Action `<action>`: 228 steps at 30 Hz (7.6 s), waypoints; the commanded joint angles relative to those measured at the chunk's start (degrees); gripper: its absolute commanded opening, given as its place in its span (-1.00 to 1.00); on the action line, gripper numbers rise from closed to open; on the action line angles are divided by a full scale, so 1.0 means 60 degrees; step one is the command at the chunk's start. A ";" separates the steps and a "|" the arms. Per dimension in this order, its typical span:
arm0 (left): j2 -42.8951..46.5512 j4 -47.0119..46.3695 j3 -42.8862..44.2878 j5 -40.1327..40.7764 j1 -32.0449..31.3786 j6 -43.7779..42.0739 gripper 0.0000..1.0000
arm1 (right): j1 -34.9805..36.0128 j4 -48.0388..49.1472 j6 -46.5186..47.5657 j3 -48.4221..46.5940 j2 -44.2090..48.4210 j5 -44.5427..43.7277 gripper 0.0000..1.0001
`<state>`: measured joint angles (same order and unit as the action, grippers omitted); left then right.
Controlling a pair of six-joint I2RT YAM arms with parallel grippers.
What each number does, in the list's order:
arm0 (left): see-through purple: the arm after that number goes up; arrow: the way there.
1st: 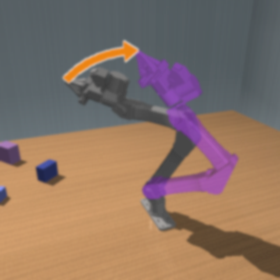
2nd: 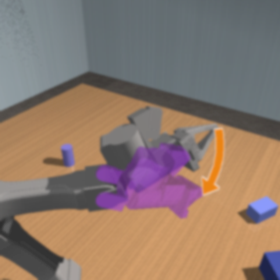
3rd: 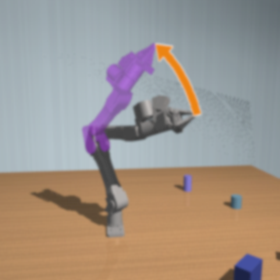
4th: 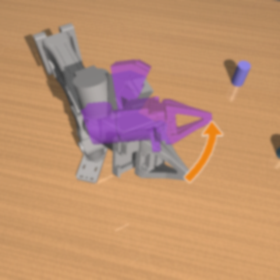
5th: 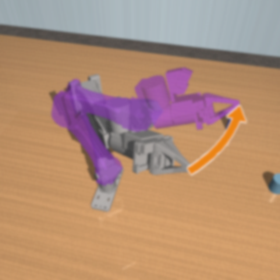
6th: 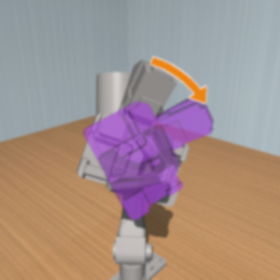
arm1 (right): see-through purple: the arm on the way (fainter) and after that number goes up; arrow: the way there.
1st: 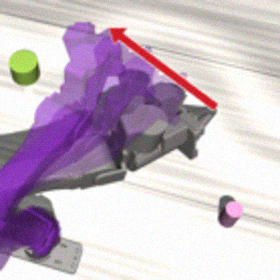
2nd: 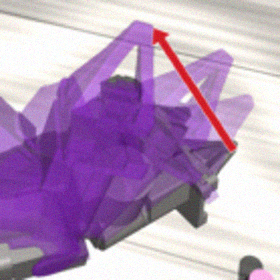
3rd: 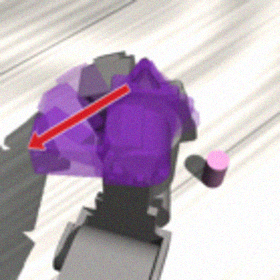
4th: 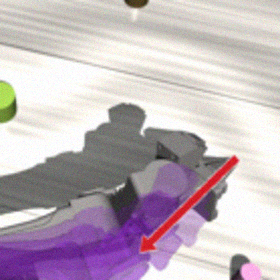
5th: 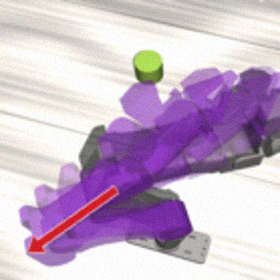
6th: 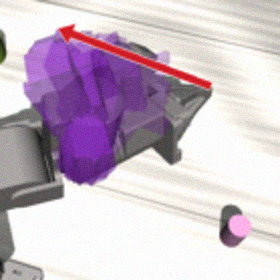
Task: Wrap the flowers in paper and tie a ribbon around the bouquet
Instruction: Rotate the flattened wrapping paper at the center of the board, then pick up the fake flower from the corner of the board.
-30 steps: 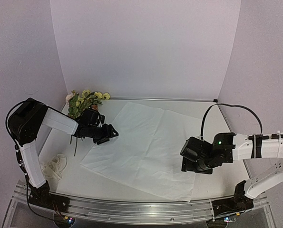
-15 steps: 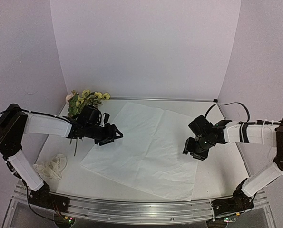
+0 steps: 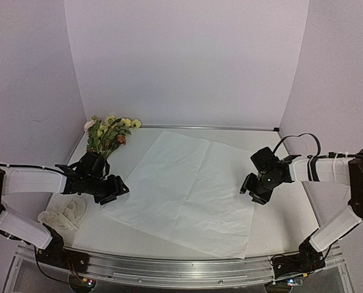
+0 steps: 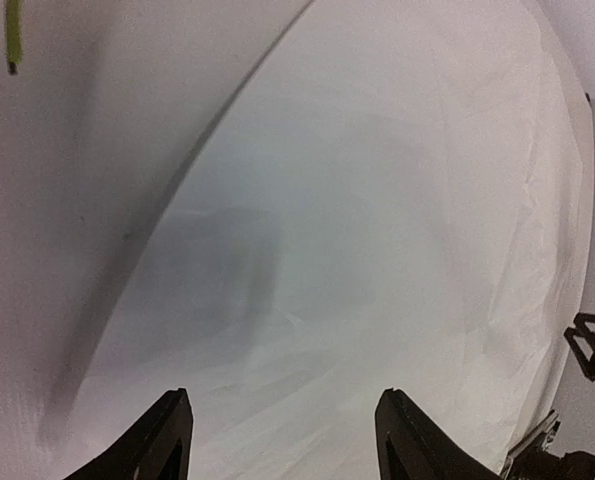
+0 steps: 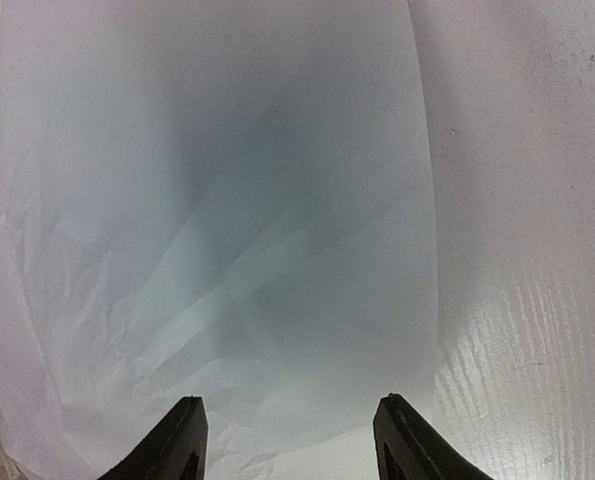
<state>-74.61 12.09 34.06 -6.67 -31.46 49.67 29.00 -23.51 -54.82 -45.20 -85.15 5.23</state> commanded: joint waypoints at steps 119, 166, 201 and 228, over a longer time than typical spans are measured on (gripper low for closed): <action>-0.2886 -0.1626 0.1750 -0.5193 -0.4018 0.0744 -0.67 | -0.0959 -0.0625 0.0759 -0.0949 -0.0111 -0.1476 -1.00; -0.2227 0.1501 0.4158 0.0991 0.3875 -0.2848 0.55 | -0.2869 -0.3695 0.5918 -0.6428 -0.2774 -0.3022 0.27; -0.8760 0.2679 0.8798 0.2282 0.4115 -0.4515 0.12 | 0.3293 -0.1817 0.1876 -0.6203 -0.5250 -0.1161 -0.07; -0.6047 0.2869 0.8091 0.2163 0.3902 -0.4660 -0.99 | 0.5120 -0.1786 0.0461 -0.4480 -0.4537 -0.1413 -0.06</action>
<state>-118.33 27.69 82.21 7.82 -7.48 22.64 58.79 -32.22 -50.20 -72.93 -113.36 -4.72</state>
